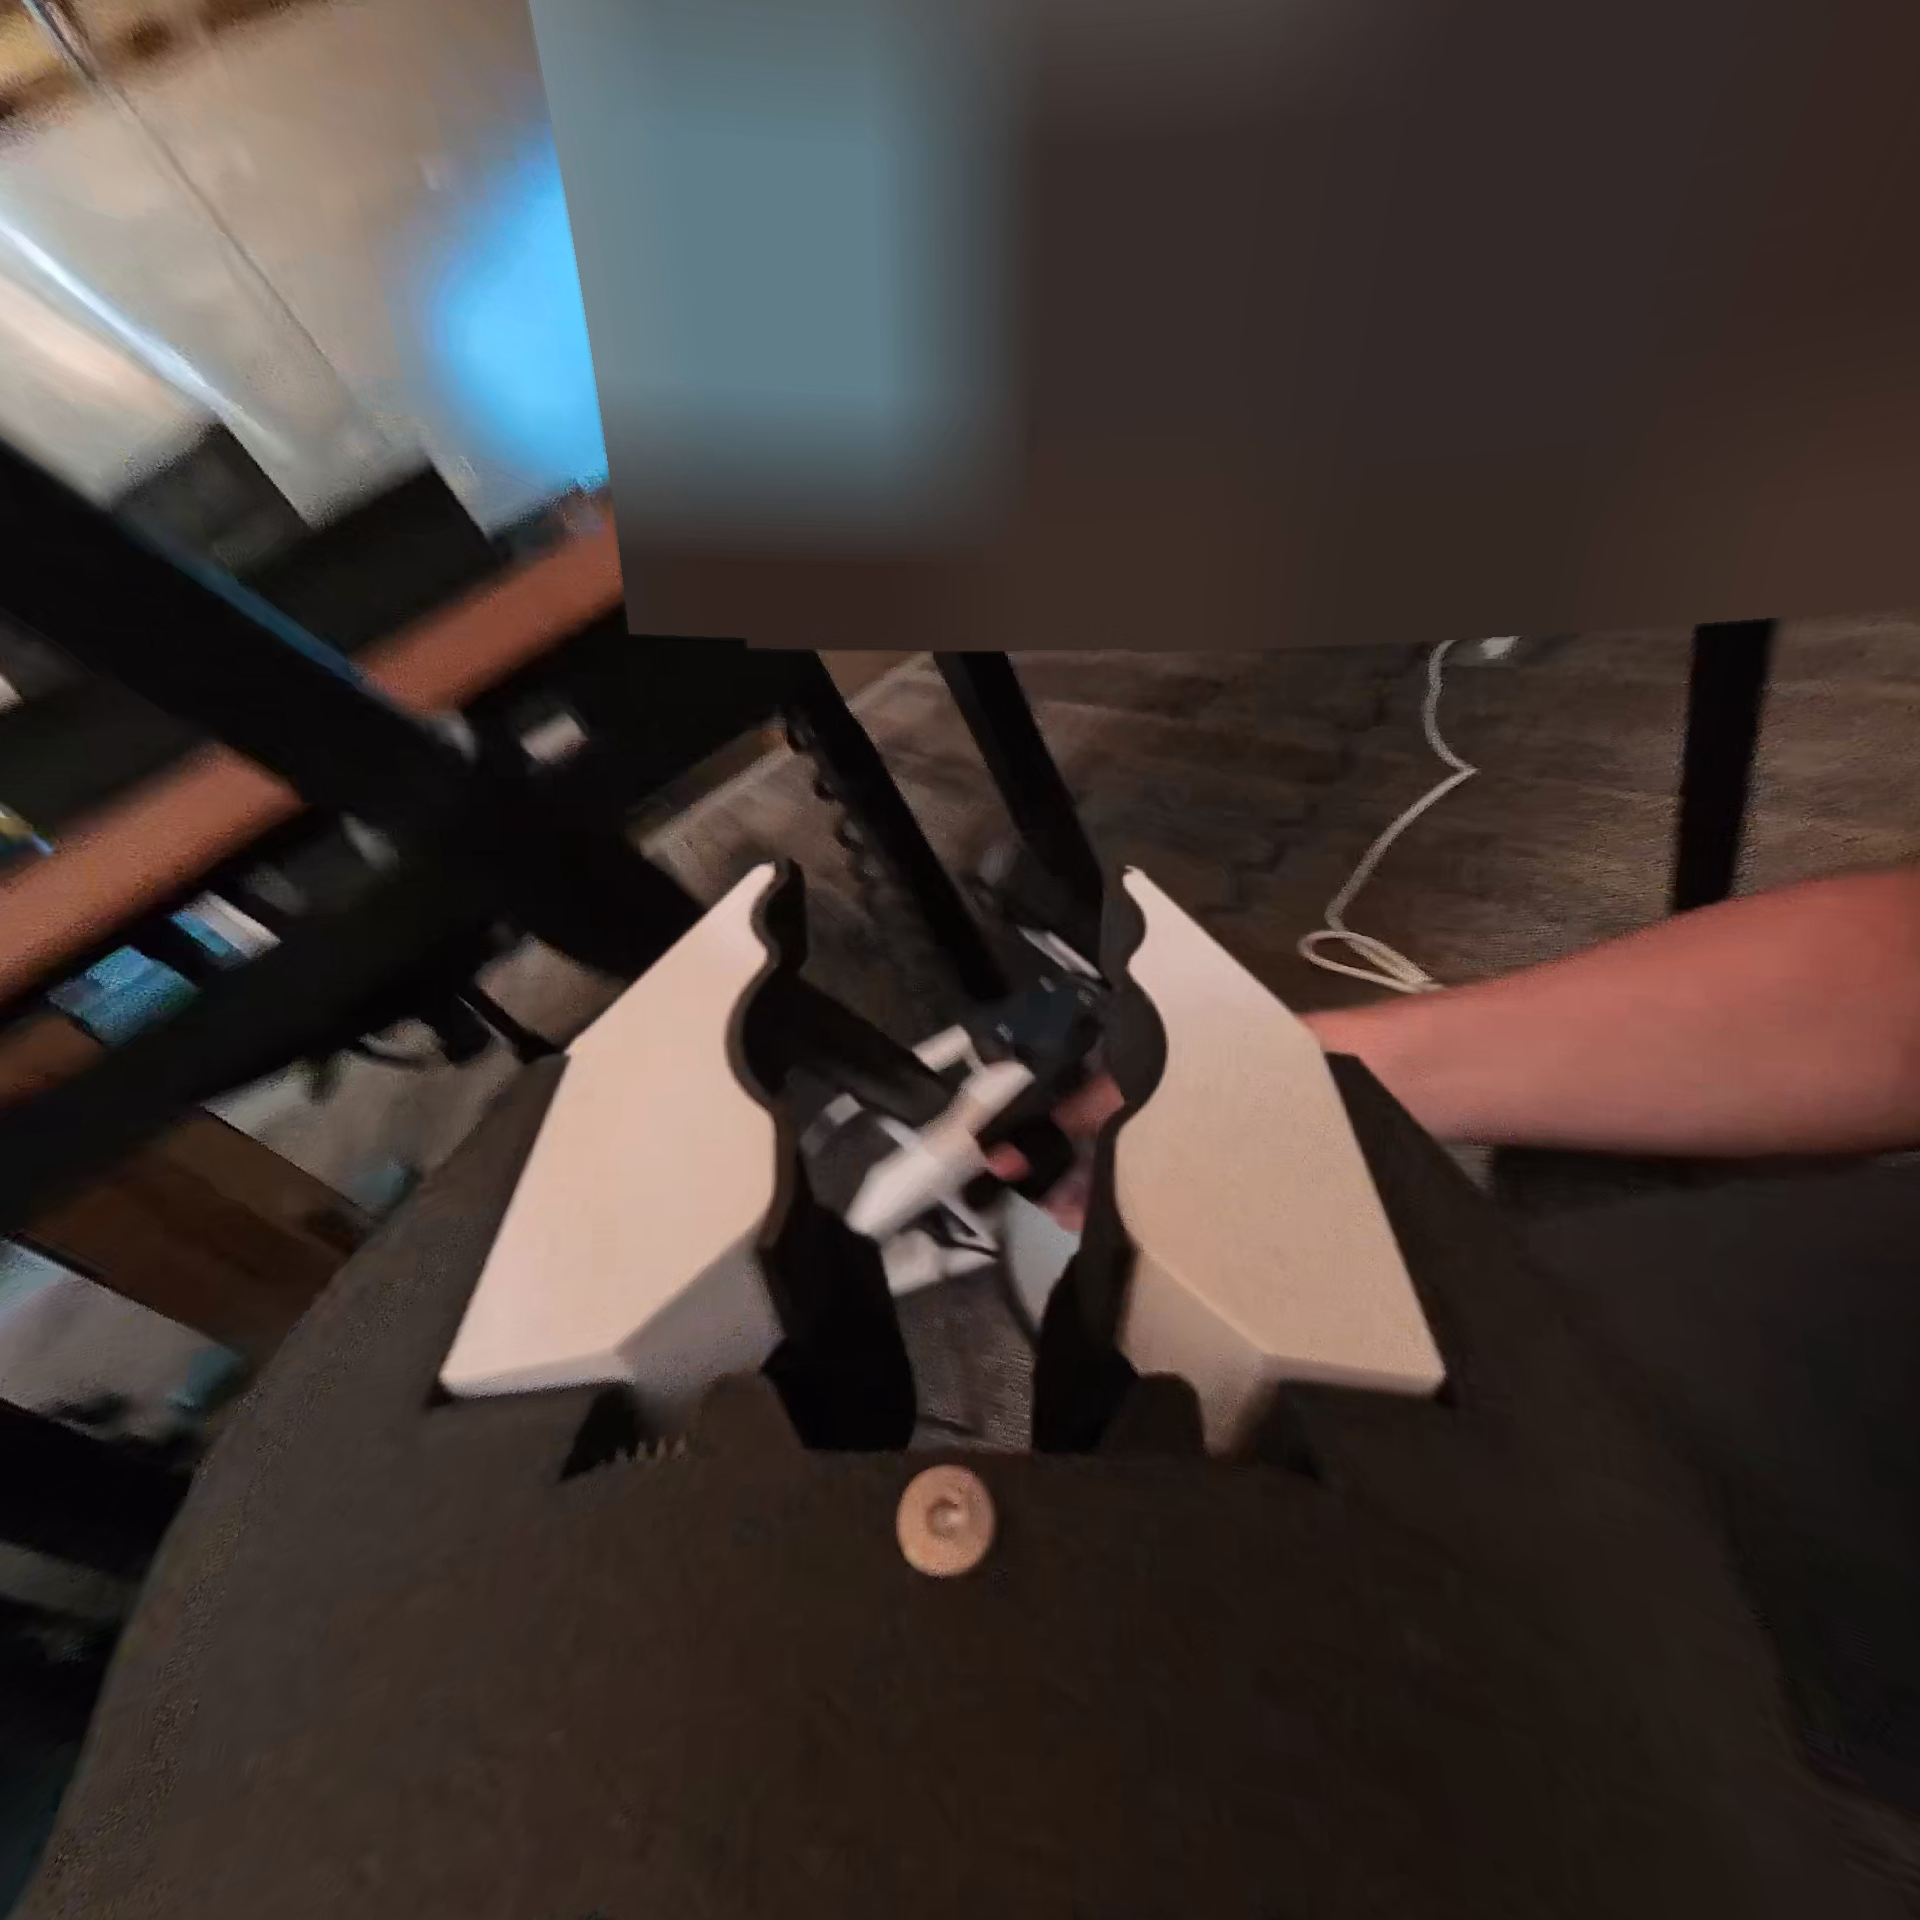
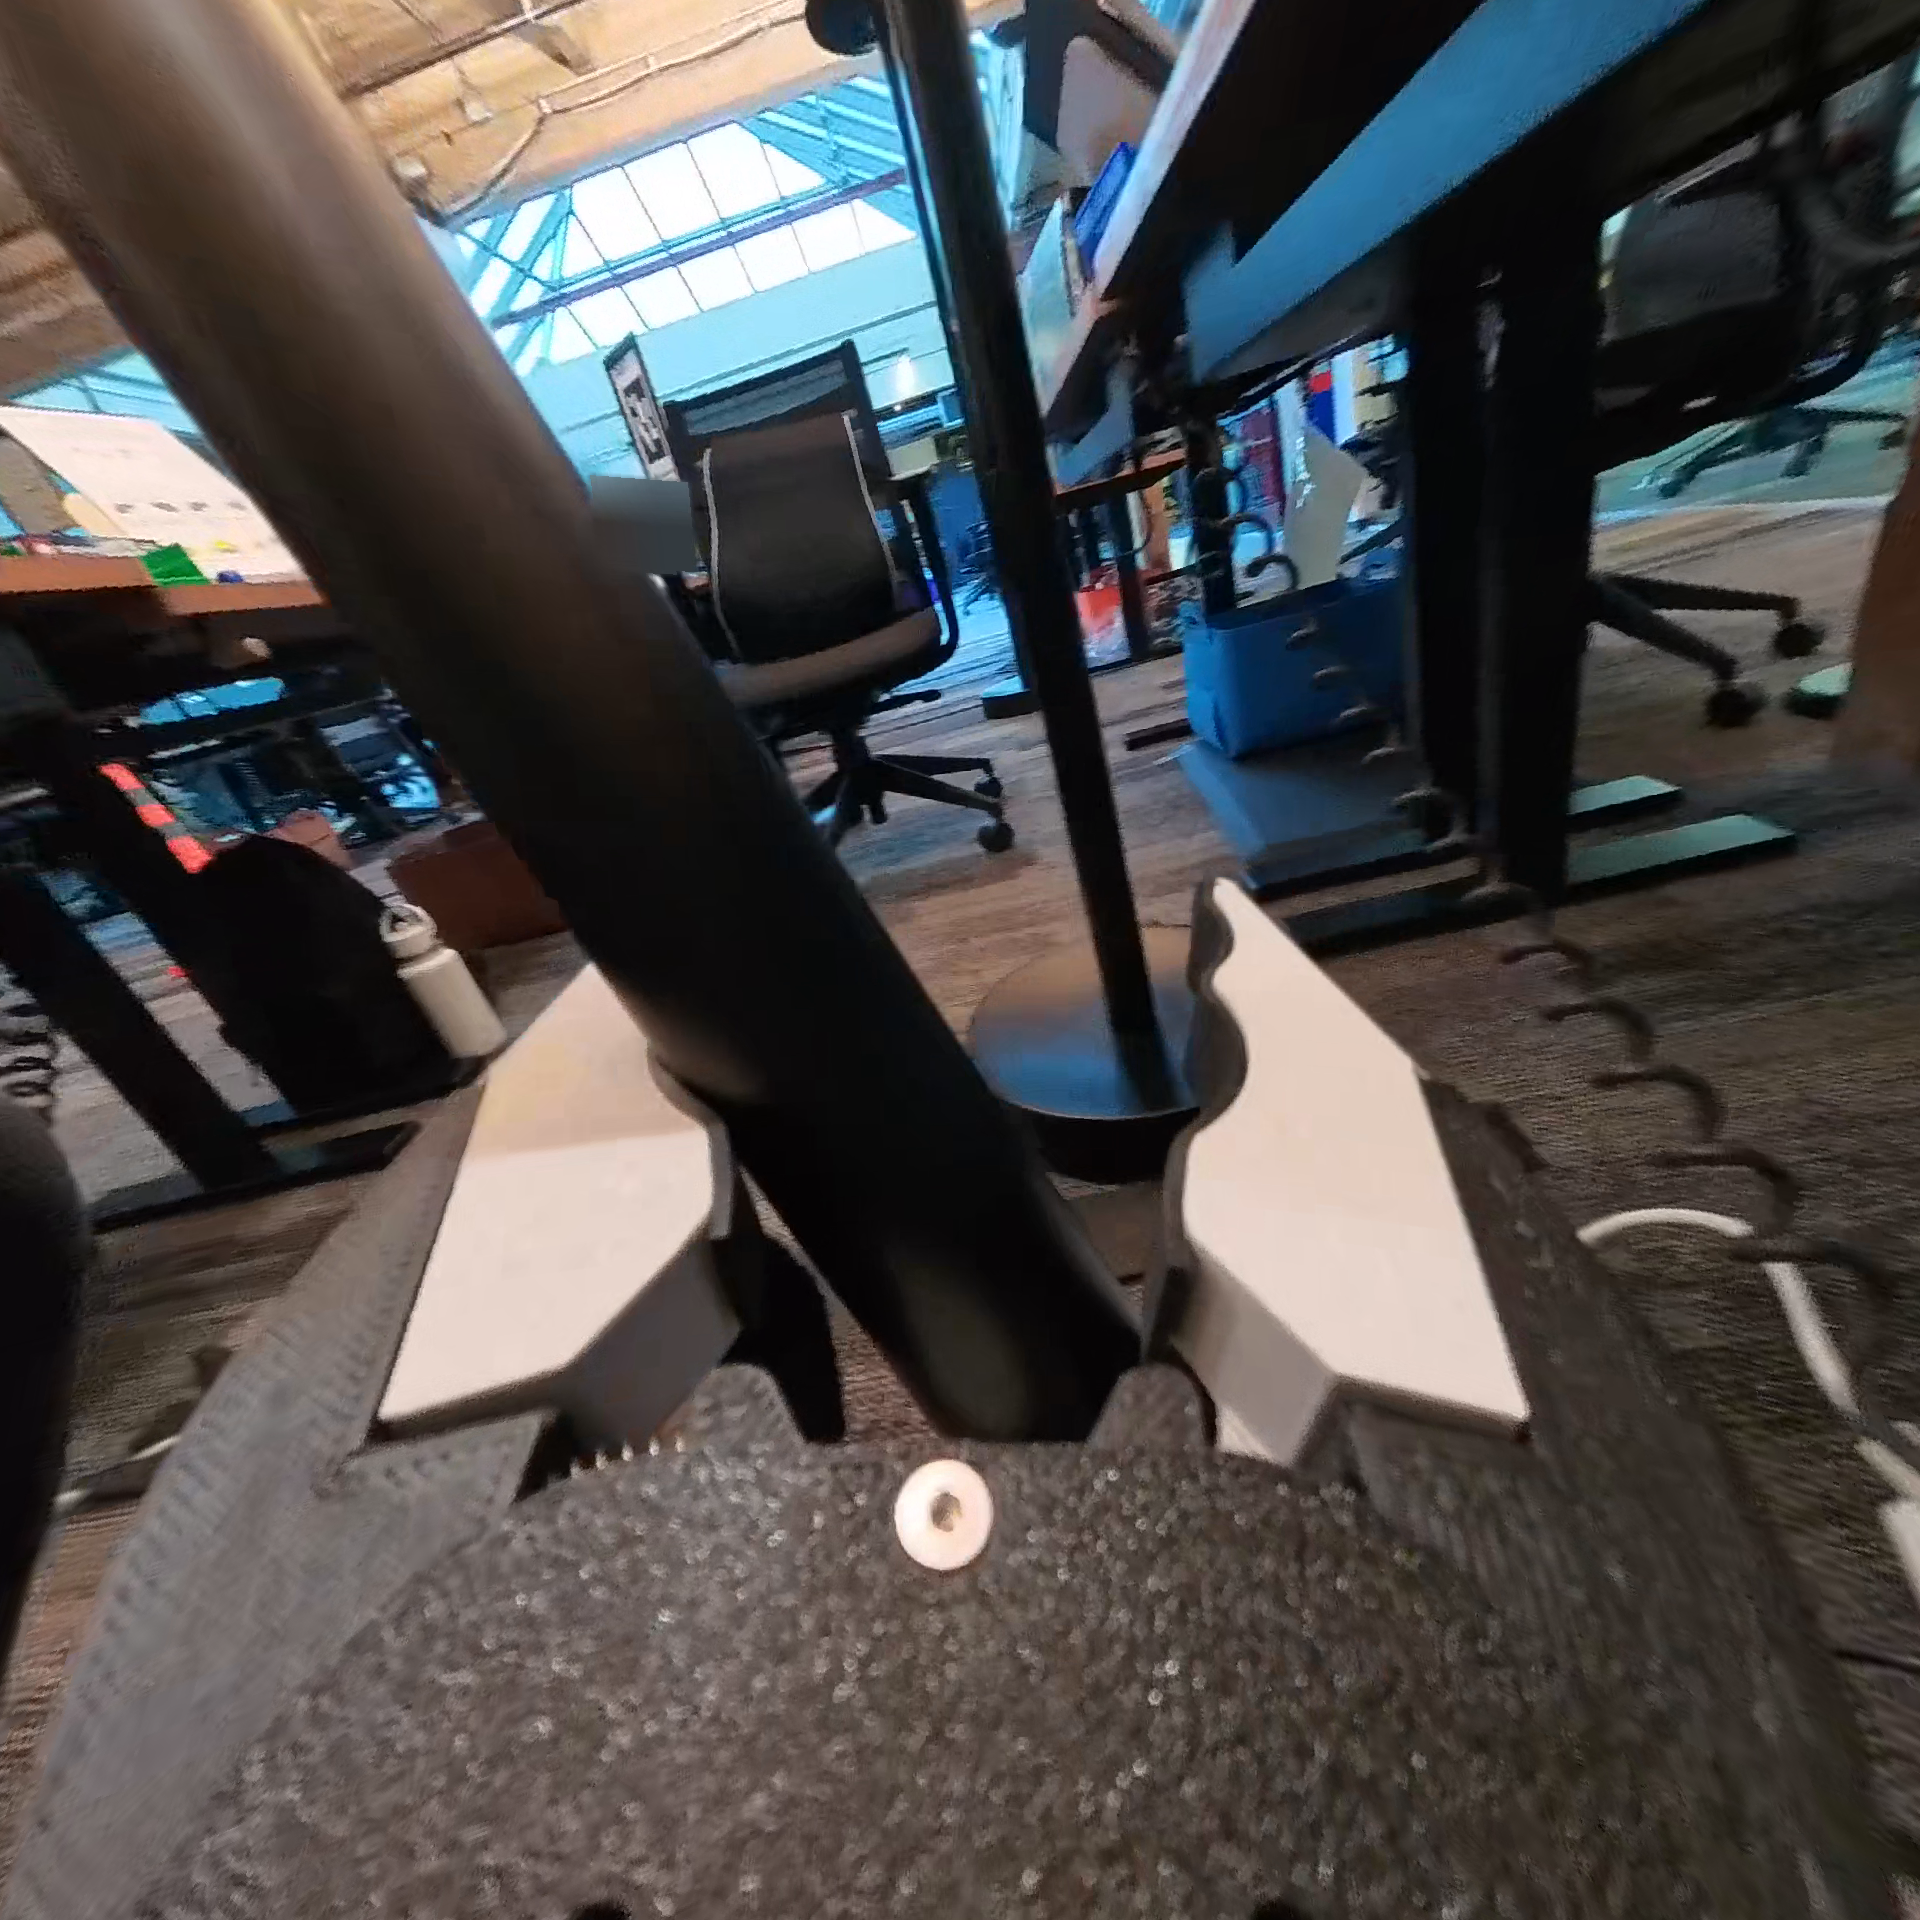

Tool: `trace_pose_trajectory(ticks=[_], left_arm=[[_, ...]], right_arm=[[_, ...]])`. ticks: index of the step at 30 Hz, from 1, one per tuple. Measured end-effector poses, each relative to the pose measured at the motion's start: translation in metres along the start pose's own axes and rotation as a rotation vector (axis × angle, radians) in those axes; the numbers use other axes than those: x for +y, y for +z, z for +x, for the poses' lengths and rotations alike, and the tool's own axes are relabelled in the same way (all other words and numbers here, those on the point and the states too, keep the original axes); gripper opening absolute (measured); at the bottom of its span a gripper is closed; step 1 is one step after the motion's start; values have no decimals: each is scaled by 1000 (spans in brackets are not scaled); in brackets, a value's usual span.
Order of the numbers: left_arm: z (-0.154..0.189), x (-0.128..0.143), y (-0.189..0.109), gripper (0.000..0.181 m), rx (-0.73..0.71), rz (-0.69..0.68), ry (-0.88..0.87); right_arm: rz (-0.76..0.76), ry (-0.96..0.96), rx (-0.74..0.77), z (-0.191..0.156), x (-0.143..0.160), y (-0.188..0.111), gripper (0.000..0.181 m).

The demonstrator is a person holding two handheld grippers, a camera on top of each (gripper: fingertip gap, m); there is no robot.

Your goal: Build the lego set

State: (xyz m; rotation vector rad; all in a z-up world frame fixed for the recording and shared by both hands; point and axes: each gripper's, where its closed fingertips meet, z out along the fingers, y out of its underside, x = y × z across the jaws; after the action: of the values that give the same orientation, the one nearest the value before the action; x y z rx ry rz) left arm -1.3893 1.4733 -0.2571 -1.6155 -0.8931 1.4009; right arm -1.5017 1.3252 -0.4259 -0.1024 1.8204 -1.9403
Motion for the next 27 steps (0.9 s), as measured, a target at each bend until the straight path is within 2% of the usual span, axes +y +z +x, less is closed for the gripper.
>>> trace_pose_trajectory(ticks=[3, 4, 6, 8, 14, 17, 19, 23, 27], left_arm=[[-10, -36, -2, 56, 14, 25, 117], [-13, -44, 1, 61, 18, 30, 106], [-16, -52, 5, 58, 10, 61, 128], [-19, -50, 11, 57, -19, 58, 154], [-7, -35, 14, 55, 17, 37, 34], [4, -19, 11, 56, 29, -2, 13], [15, -5, 7, 60, 49, -44, -45], [37, 18, -5, 60, 86, -72, -201], [53, 38, -8, 61, 119, -108, -235]], right_arm=[[-37, 101, -67, -26, 17, 17, 89], [-39, 131, -79, -32, 23, 22, 88], [3, 152, -78, -38, 29, 28, 82], [53, 165, -97, -40, 35, 31, 78], [74, 174, -53, -20, 61, 33, 73], [94, 151, -40, -5, 67, 20, 75], [82, 170, -71, 3, 72, 8, 82], [107, 140, -51, 27, 85, -35, 86], [87, 144, -24, 49, 97, -71, 87]])
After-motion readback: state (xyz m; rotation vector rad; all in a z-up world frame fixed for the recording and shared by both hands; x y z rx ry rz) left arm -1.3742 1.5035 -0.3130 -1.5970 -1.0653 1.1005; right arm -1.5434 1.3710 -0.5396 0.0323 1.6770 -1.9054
